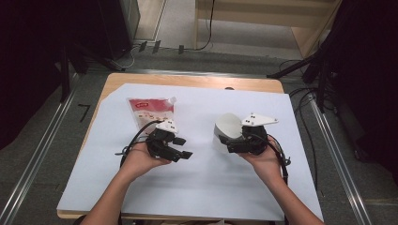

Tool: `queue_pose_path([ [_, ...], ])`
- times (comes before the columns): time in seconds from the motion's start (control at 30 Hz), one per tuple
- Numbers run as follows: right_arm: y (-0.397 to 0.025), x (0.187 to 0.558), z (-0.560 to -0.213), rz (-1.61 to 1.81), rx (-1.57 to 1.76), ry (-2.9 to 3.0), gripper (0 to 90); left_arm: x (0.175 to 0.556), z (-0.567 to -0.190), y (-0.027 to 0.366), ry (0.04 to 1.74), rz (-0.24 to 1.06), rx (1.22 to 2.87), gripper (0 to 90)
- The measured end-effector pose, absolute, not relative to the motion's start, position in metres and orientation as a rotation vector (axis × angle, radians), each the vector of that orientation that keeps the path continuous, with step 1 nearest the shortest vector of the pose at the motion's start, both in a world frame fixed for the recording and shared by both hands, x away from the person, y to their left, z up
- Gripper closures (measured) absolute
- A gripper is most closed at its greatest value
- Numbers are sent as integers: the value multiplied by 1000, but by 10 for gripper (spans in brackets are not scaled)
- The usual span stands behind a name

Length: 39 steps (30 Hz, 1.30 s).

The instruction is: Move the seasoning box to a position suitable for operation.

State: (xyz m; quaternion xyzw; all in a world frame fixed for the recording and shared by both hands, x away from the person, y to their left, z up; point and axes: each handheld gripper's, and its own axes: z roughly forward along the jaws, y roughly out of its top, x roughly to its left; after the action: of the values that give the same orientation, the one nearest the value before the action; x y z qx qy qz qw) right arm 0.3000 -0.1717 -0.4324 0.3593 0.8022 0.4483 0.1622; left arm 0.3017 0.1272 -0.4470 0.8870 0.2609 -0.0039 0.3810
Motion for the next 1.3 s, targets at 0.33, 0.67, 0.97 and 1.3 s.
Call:
queue_pose_path([
  [0.33,-158,291,-444,1320,934,2363,159,300,-445,132,674,3,2258,398],
  [0.67,-137,288,-456,1321,890,2404,160,299,-446,133,683,-2,2256,397],
  [0.97,-128,286,-465,1328,846,2414,159,300,-447,133,684,-5,2255,397],
  [1.3,-130,284,-467,1330,845,2418,155,299,-446,132,669,-24,2247,391],
])
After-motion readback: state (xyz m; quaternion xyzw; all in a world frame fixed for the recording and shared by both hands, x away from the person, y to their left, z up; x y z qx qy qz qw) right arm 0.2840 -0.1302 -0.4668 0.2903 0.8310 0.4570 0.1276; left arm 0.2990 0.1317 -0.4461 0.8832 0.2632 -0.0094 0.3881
